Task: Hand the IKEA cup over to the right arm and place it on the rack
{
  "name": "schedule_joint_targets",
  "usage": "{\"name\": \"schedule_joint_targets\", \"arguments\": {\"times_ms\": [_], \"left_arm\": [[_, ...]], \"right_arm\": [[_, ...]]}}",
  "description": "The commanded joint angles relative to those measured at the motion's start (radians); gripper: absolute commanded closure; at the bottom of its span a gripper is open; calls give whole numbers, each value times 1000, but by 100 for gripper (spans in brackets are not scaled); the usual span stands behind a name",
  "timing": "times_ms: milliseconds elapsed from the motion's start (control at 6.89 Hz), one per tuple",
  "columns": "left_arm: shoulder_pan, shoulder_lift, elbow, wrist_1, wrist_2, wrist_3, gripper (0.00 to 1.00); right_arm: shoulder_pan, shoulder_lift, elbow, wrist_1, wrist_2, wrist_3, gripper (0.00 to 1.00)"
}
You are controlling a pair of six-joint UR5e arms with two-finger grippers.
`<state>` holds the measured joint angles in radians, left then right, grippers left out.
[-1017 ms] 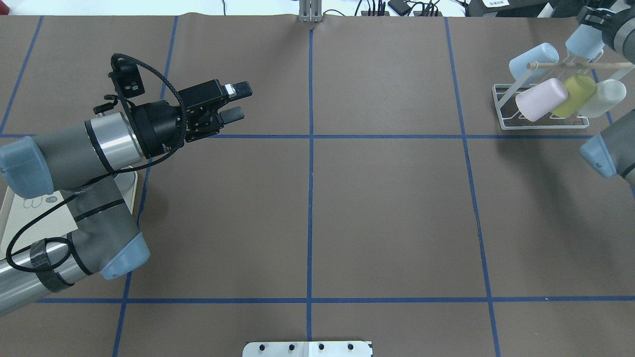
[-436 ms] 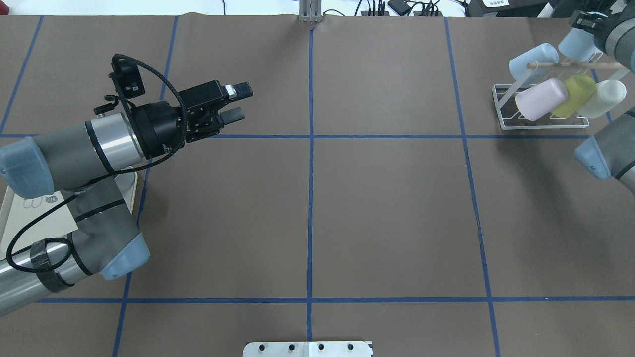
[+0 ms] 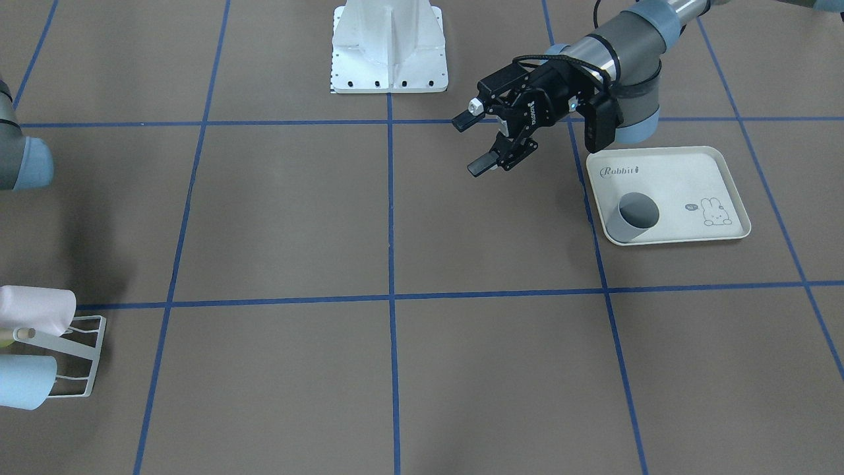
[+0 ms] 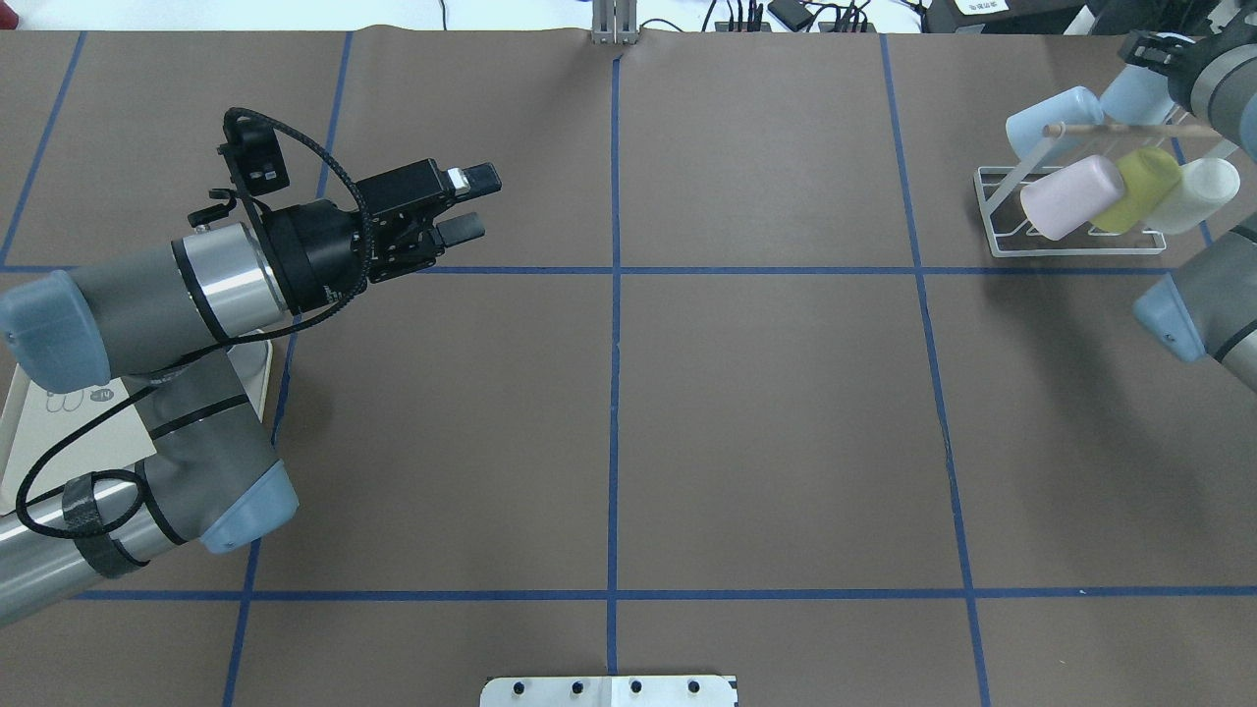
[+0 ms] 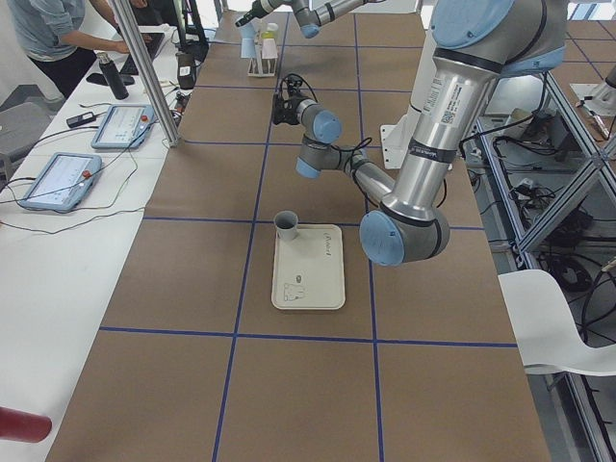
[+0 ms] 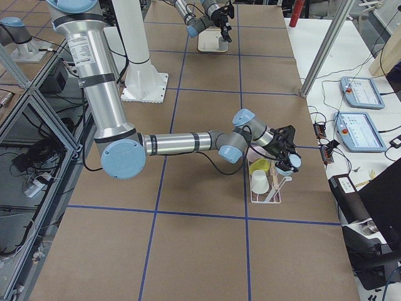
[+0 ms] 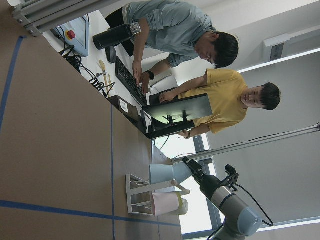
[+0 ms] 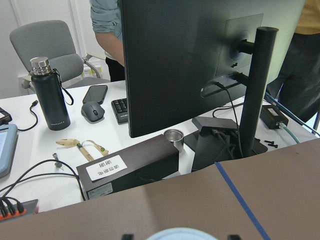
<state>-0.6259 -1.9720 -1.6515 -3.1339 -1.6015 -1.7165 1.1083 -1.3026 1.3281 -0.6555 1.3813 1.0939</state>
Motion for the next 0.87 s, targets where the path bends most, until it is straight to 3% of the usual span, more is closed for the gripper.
{"name": "schedule_joint_targets", "arguments": {"times_ms": [0,145,726], "left_arm": [[0,-2,1,0,0,0,0],[0,-2,2,0,0,0,0],[-1,-2,1,5,0,0,0]], "right_arm": [[-4,6,-3,-1,-1,0,38],[-7,6,-3,-1,-1,0,1],[-7,8,0,0,1,-9,1]]}}
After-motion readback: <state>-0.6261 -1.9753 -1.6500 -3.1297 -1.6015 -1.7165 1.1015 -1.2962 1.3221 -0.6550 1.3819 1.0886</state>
